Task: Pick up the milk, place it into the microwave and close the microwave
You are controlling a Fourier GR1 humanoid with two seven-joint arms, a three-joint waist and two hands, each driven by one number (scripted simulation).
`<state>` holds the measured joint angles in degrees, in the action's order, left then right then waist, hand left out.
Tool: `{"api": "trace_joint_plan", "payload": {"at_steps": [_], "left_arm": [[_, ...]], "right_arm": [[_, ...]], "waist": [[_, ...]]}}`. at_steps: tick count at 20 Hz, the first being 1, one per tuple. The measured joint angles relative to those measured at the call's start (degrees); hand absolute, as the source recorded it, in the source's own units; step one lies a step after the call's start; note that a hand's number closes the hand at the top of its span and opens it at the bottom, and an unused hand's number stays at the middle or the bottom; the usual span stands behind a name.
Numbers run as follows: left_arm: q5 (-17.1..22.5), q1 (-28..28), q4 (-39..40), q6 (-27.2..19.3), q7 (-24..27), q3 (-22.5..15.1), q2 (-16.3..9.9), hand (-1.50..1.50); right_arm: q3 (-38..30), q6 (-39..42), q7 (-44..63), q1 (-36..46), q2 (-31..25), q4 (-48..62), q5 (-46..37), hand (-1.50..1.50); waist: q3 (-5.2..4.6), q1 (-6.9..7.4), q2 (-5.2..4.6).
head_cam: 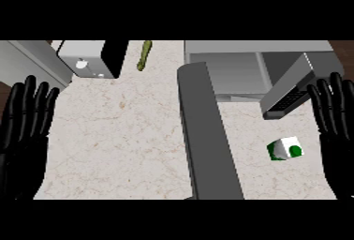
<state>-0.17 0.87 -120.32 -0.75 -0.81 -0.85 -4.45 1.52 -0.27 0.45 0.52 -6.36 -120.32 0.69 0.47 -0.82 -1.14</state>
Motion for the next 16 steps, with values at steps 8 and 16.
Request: {"api": "trace_joint_plan", "payload": {"at_steps": [8, 16], "left_arm": [[0.9, 2.9, 1.8, -4.4, 0.5, -2.6, 2.9, -1.50], [6.4, 13.8, 1.1, -8.9, 7.2, -10.1, 4.2, -1.50]], "right_arm": [[-9.4, 8.1, -1.6, -10.2, -5.0, -2.8, 10.2, -1.50], [-13.6, 15.6, -4.9, -19.3, -5.3, -1.3, 15.0, -1.50]], "waist": [[-0.41, 0.06, 1.07], [-0.47, 0.58, 1.26]]}}
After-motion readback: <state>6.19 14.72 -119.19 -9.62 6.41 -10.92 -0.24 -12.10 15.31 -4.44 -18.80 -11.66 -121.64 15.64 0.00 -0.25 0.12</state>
